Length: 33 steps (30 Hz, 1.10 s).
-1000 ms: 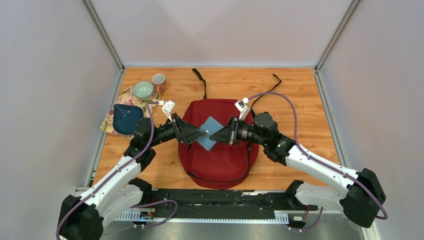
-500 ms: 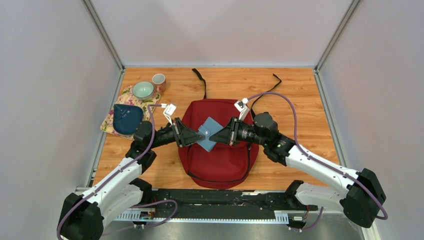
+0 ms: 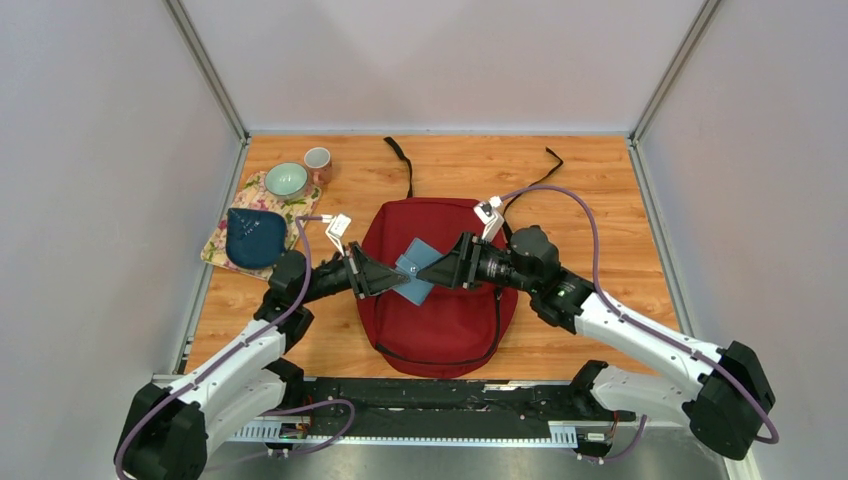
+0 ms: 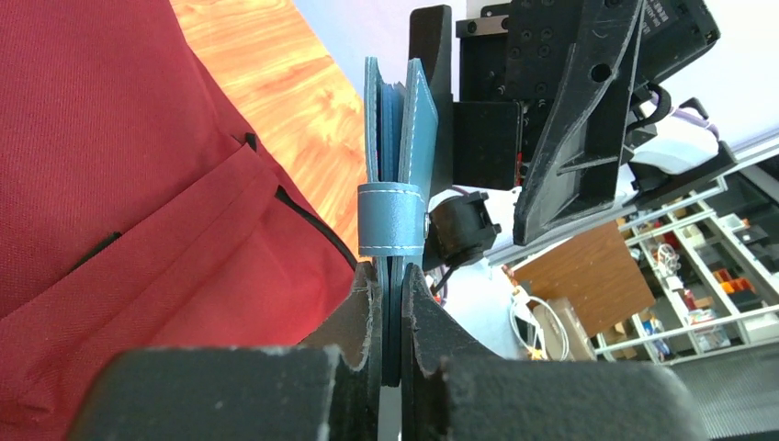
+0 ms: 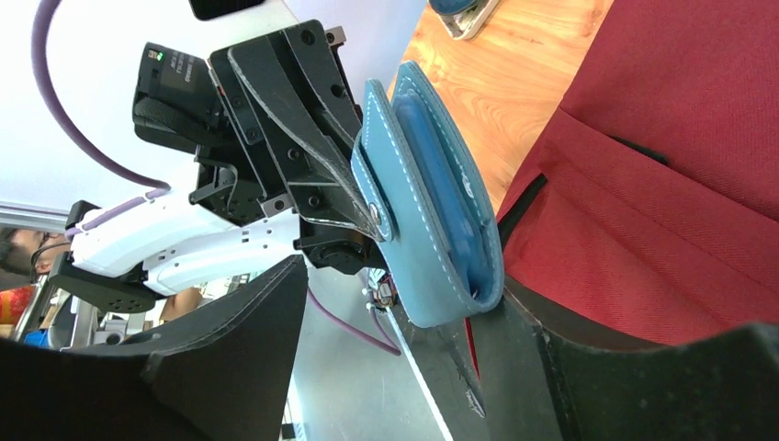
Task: Pack the student bag
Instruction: Pick up the personal item from the center of the board.
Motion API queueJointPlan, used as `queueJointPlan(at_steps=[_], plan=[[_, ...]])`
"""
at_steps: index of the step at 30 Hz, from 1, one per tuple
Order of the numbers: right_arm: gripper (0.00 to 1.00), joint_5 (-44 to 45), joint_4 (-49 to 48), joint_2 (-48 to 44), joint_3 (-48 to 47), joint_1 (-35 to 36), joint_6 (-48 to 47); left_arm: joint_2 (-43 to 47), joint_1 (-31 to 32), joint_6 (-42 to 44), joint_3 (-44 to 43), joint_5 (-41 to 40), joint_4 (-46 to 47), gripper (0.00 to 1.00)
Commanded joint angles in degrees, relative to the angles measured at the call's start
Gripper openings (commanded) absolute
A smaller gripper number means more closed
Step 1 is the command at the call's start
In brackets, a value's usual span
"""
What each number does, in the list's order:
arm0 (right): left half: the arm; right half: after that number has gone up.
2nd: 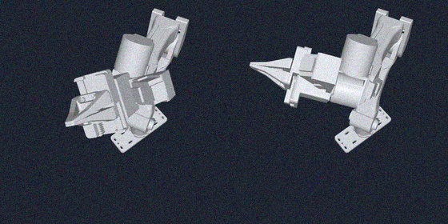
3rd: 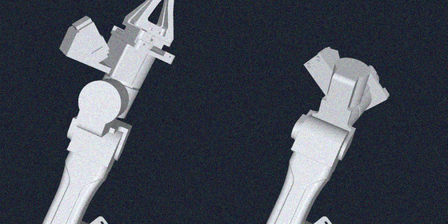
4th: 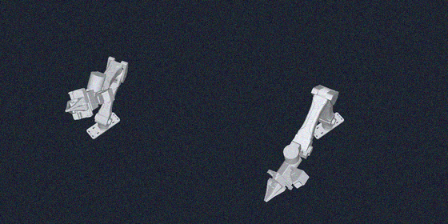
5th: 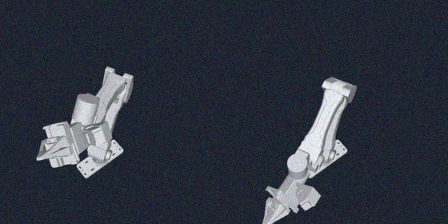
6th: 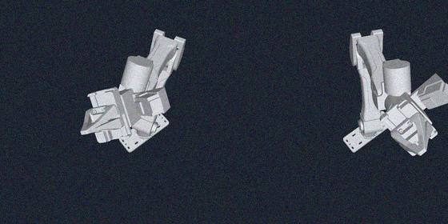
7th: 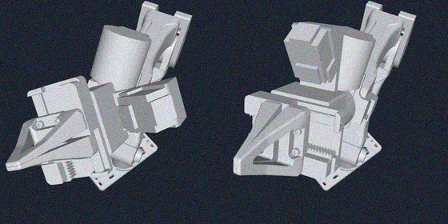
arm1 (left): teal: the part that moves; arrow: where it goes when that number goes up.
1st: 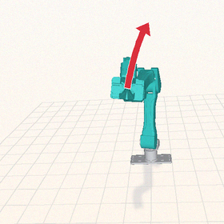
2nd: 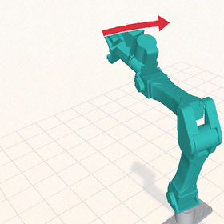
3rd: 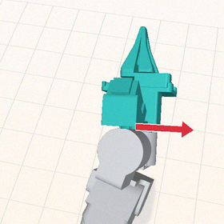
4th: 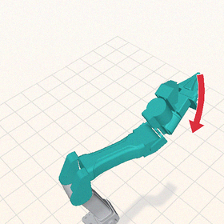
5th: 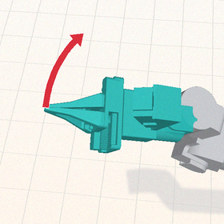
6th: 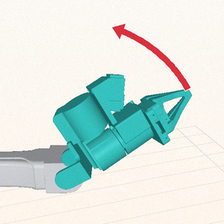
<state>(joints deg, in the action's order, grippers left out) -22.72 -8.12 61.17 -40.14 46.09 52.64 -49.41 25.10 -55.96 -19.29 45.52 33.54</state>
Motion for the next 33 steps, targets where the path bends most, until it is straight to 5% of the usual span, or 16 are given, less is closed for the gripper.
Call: queueJointPlan(at_steps=[1,9,15,18,21,22,25,33], plan=[[0.67,2.7,-1.3,-1.9,1.0,-0.6,0.4,0.4,0.1,-4.4,2.4,-2.4,10.3,0.0],[0.65,0.8,-5.8,2.0,2.1,-0.6,2.9,-1.3,0.1,-10.4,5.5,-3.6,21.6,0.0],[0.31,-1.4,-10.2,4.0,2.2,-0.6,4.9,-1.9,0.2,-10.4,5.9,-3.4,21.6,0.0],[0.02,-1.5,-11.0,3.6,2.4,-0.6,5.2,-2.6,0.1,-10.1,5.9,-3.2,19.6,0.0],[0.0,0.6,-9.4,2.3,2.9,-0.6,4.8,-2.9,0.2,-8.3,5.3,-3.1,15.4,0.29],[0.0,1.4,-8.5,1.7,3.0,-0.6,4.5,-2.9,0.2,-7.6,5.0,-3.2,13.8,0.47],[0.0,6.7,-2.4,-1.6,3.1,-1.1,2.2,-2.1,0.2,-2.4,2.4,-4.0,4.5,0.63],[0.0,30.7,15.9,-18.2,5.9,-2.7,0.1,-2.5,0.2,18.9,-10.7,-12.6,-26.6,0.75]])
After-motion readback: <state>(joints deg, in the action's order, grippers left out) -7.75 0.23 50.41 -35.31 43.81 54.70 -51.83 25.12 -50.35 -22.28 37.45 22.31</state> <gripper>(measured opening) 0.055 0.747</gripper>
